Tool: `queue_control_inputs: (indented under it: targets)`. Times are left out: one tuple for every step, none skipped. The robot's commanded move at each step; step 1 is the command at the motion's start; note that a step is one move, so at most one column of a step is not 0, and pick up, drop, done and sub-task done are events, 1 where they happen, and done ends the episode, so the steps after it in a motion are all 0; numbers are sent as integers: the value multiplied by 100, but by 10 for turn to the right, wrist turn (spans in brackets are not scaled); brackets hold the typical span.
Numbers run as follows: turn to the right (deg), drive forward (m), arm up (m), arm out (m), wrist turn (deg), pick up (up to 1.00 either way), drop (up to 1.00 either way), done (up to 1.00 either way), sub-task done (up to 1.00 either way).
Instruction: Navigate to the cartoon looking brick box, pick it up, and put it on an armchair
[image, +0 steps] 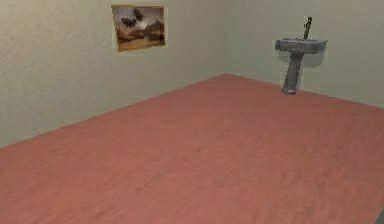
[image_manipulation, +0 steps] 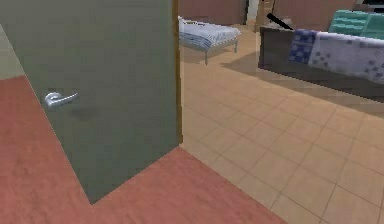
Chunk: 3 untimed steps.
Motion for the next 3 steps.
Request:
queue_control_inputs:
  targets:
    - [180,0,0,0,0,0,0,0,0]
    - [0,25,0,0,0,0,0,0,0]
    - [450,0,0,0,0,0,0,0,0]
